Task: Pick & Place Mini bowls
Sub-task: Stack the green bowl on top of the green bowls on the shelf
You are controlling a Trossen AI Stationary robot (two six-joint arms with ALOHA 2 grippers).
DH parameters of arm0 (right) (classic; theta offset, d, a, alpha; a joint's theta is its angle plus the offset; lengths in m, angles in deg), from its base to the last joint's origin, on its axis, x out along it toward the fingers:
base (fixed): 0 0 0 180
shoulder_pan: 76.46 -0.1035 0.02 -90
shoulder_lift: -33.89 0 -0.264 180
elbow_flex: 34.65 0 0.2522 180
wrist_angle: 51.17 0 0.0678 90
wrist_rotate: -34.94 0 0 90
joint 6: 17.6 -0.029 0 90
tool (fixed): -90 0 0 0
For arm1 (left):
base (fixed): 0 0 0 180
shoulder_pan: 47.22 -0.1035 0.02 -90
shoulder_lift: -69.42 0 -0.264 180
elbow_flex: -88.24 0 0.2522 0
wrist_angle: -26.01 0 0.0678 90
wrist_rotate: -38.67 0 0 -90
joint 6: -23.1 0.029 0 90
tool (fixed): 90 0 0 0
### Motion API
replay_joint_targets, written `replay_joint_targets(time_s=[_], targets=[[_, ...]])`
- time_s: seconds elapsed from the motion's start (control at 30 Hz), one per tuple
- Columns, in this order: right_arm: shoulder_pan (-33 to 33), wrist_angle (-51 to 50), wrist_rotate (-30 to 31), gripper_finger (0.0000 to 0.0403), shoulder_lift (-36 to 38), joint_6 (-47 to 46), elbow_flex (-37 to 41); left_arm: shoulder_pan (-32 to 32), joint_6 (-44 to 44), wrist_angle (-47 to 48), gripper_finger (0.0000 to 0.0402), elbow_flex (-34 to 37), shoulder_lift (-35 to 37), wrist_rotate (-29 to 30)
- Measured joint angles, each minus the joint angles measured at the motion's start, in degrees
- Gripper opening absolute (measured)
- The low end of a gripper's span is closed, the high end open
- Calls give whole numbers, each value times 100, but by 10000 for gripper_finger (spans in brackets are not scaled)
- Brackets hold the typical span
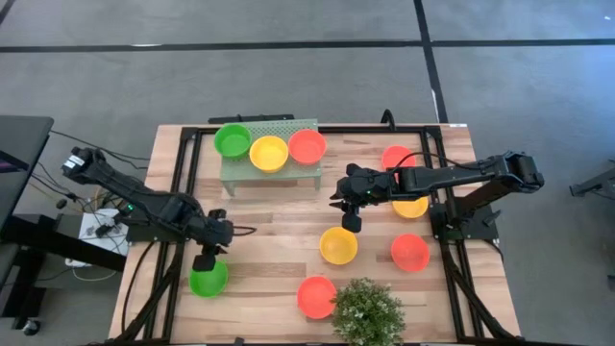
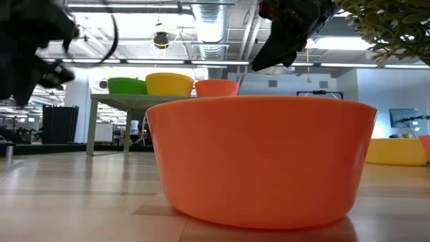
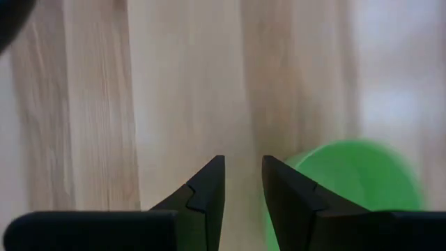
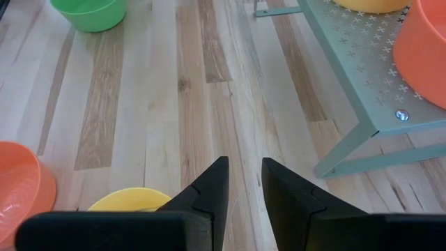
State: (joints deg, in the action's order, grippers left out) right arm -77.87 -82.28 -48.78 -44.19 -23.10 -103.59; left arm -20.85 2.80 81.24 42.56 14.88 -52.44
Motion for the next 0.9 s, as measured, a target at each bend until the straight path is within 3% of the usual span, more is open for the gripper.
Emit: replay_joint_targets(time_s=[0.2,0.5,0.9], targets=[[0,0,-2,82,0,2,0,0,-17,-209,97,442,0,-307],[2,3,-1,82,0,2,0,0,-13,-251,97,483,0,-846],[0,4,0,82,0,2,0,0,-137,-305,97,483,-338,-975]])
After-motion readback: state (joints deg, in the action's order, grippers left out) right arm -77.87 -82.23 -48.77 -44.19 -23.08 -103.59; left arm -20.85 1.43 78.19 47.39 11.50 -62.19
